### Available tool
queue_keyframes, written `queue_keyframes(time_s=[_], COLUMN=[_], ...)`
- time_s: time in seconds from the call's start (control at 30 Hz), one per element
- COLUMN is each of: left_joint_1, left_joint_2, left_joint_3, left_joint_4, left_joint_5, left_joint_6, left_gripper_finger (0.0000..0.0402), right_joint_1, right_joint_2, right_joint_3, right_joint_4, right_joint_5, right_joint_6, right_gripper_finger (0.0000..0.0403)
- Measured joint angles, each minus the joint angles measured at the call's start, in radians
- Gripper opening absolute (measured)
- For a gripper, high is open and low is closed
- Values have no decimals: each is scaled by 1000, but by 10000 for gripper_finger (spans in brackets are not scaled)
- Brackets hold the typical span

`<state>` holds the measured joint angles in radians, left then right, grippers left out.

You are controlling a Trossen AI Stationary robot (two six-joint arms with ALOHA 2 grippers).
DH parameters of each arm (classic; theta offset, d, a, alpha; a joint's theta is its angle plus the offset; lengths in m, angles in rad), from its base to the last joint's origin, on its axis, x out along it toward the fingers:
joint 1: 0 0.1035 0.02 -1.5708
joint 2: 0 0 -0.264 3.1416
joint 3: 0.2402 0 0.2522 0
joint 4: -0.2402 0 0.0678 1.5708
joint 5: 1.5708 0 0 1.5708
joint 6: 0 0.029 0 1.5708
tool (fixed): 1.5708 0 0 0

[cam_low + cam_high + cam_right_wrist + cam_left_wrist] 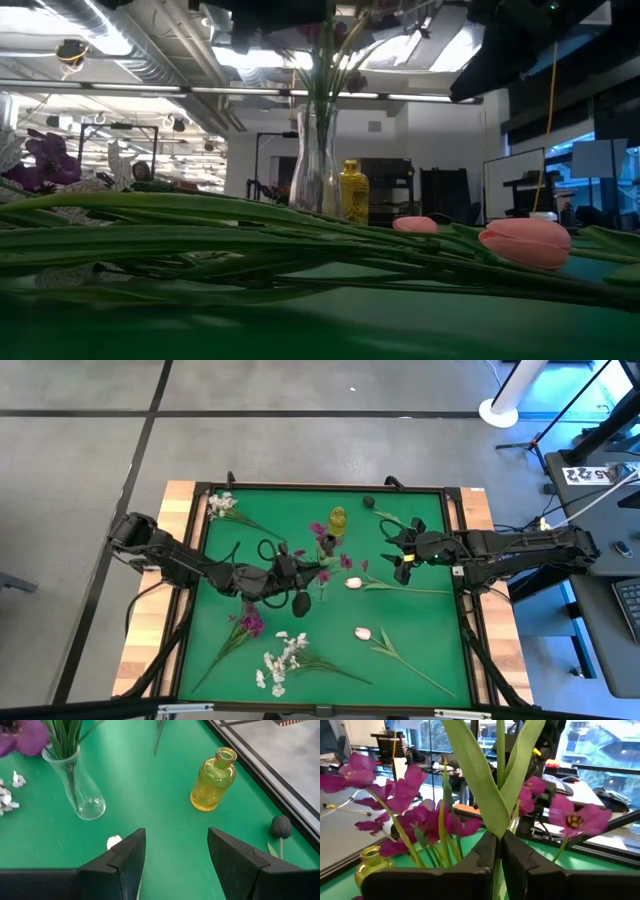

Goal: Sort flowers into vase by color
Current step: Put the left black flower into the transparent vase

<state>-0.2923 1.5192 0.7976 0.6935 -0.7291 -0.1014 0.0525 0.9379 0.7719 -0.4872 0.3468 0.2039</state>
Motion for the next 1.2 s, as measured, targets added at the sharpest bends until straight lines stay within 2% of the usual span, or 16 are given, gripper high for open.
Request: queue_keyframes(time_s=[0.5,0.67,0.87,1.2], left_joint_1=[11,11,3,-17], left_joint_2=[0,0,0,0], left_joint_3=[-106,-122,-98,-44], left_joint_4=[4,1,1,-59], left_joint_5=[16,17,39,69], left_joint_6=[-82,-106,-18,63], left_gripper_finger=[9,18,57,157], right_joint_1=[0,0,0,0], right_joint_2=[0,0,0,0], right_joint_3=[0,0,0,0], right_joint_4=[16,16,19,19], right_joint_5=[-29,-27,-27,-45], right_joint_6=[-1,-1,0,1], right_gripper_finger=[214,214,214,214])
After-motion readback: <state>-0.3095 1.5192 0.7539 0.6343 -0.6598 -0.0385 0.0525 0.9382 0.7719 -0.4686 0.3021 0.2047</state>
